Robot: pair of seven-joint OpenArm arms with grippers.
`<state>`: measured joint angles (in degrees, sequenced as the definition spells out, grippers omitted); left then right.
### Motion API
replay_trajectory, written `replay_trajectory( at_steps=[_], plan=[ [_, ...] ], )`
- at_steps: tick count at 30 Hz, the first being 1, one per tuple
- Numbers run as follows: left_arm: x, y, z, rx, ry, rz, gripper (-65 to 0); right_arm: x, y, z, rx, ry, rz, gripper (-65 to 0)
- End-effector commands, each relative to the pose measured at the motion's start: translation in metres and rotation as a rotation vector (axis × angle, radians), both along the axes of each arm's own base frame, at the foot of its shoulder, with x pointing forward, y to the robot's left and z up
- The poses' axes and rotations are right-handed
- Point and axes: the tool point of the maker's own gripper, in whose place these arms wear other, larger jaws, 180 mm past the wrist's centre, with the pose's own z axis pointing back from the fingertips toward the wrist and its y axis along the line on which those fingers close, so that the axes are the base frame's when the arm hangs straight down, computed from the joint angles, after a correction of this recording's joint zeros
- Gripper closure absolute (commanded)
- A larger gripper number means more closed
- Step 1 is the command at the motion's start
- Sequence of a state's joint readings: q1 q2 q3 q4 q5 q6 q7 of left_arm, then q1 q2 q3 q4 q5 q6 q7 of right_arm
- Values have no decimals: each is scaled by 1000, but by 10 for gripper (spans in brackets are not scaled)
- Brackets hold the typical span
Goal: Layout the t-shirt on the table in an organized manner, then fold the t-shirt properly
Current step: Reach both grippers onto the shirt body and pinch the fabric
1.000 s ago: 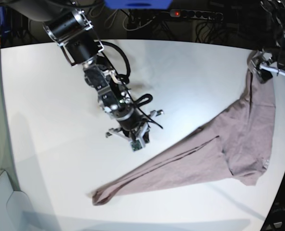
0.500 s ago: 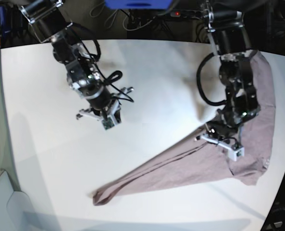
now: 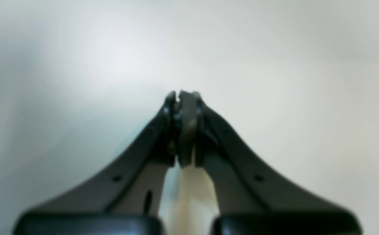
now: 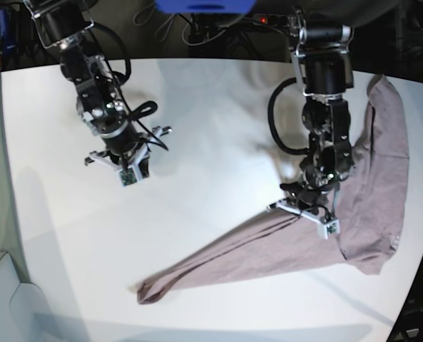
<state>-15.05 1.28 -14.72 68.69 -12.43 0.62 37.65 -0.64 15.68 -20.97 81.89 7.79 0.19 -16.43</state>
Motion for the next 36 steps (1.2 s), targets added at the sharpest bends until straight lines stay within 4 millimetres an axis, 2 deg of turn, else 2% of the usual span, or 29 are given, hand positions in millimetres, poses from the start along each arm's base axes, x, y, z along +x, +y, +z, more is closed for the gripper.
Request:
replay_trajectory(
  at_steps=[1, 4, 8, 11, 15, 18, 20, 25, 27, 29, 33, 36],
  plan=[
    [20, -1, 33, 4, -100, 1, 0, 6, -3, 12, 6, -45, -6, 0],
    [22, -15, 43, -20, -118, -12, 0, 6, -5, 11, 5, -43, -11, 0],
    [36, -8, 47, -14, -129, 7, 0, 0, -6, 7, 4, -29, -12, 0],
    [46, 6, 24, -4, -67, 20, 0, -3, -6, 4, 4, -22, -12, 0],
    [57, 2, -1, -12, -18, 21, 0, -3, -6, 4, 4, -20, -12, 0],
    [52, -10, -21, -30, 41, 6, 0, -6, -9, 2, 2, -14, -19, 0],
    [47, -34, -30, -17, 63, -55, 0, -3, -19, 7, -3, -30, -40, 0],
    [14, -75, -58, 45, 124, -205, 0, 4, -27, 13, -8, -46, -57, 0],
    [-4, -93, -70, 52, 144, -256, 0, 7, -27, 15, -10, -54, -57, 0],
    [-24, -102, -81, 58, 163, -288, 0, 12, -27, 20, -9, -68, -57, 0],
    [-64, -120, -95, 59, 178, -348, 0, 20, -26, 28, -4, -89, -58, 0],
    [-88, -140, -93, 57, 183, -416, 0, 27, -23, 34, -2, -106, -54, 0]
  ],
)
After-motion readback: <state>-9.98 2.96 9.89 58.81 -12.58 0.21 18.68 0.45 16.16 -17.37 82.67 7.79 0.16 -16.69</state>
